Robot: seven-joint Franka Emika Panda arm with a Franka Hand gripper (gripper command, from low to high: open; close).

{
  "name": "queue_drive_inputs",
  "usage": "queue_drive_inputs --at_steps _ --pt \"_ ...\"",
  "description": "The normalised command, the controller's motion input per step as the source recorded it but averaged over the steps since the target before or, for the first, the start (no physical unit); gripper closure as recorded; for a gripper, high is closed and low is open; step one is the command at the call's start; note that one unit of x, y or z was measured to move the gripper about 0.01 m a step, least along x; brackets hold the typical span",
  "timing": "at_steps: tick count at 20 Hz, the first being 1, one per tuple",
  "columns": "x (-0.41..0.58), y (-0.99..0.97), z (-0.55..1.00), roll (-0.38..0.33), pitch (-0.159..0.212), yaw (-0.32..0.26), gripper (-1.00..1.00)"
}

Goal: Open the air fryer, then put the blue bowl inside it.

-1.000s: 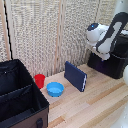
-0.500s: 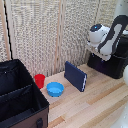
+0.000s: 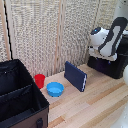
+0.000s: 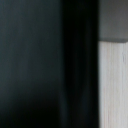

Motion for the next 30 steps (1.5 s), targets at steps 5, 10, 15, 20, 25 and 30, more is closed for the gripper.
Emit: queue_drive_inputs --at_steps 5,10,15,20,25,30 --pt "0.269 -0.06 0.00 0.002 0.036 0.000 1.00" --pt "0.018 0.02 -0.01 -0.002 0.011 -0.002 1.00" --pt "-0.115 0.11 0.09 0.000 0.087 -0.117 1.00" --pt "-0.120 0.11 0.31 0.003 0.110 -0.091 1.00" --pt "-0.189 0.26 0.36 0.108 0.058 -0.126 1.00" --pt "-0.191 0.31 0.29 0.202 0.057 -0.104 1.00"
